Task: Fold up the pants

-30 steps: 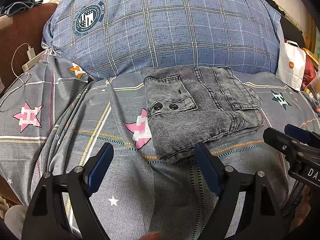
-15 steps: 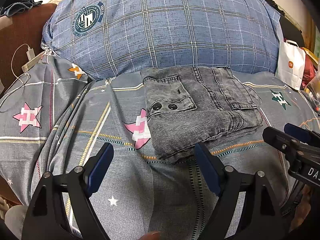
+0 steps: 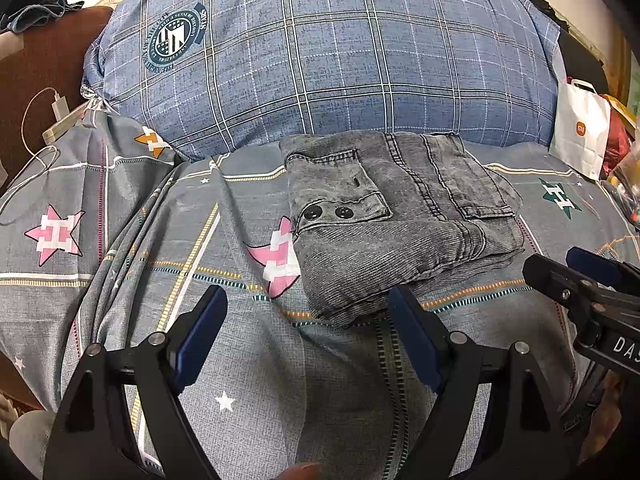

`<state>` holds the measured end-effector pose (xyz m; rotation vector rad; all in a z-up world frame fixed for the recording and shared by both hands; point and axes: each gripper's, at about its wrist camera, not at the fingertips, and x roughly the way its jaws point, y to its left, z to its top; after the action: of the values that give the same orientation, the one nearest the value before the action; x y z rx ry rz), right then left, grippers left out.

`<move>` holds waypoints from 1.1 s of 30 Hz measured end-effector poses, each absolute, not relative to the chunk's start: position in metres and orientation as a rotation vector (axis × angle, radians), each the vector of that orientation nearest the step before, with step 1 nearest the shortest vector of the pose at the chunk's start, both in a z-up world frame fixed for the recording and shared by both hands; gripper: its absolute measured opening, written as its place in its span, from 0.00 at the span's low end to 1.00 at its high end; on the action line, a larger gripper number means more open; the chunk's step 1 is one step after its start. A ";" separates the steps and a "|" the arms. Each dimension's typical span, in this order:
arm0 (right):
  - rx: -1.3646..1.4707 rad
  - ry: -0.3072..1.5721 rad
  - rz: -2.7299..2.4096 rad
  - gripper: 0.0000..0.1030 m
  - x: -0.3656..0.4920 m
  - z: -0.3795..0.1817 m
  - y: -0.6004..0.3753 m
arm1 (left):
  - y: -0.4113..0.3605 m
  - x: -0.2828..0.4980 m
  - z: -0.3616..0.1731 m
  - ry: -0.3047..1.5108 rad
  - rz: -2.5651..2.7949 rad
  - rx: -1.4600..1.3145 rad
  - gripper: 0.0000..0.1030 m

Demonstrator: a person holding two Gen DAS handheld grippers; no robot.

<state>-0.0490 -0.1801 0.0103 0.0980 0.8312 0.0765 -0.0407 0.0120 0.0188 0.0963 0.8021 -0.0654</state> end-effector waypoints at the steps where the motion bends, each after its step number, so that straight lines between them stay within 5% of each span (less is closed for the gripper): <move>1: 0.098 0.832 0.077 0.78 -0.049 0.010 -0.180 | 0.012 -0.041 0.019 0.802 -0.066 0.096 0.81; 33: 0.093 0.836 0.089 0.78 -0.045 0.007 -0.182 | 0.011 -0.038 0.018 0.807 -0.075 0.116 0.81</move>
<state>-0.0451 -0.1824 0.0067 0.0935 0.8363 0.0891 -0.0377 0.0107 0.0177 0.1159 0.8068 -0.0755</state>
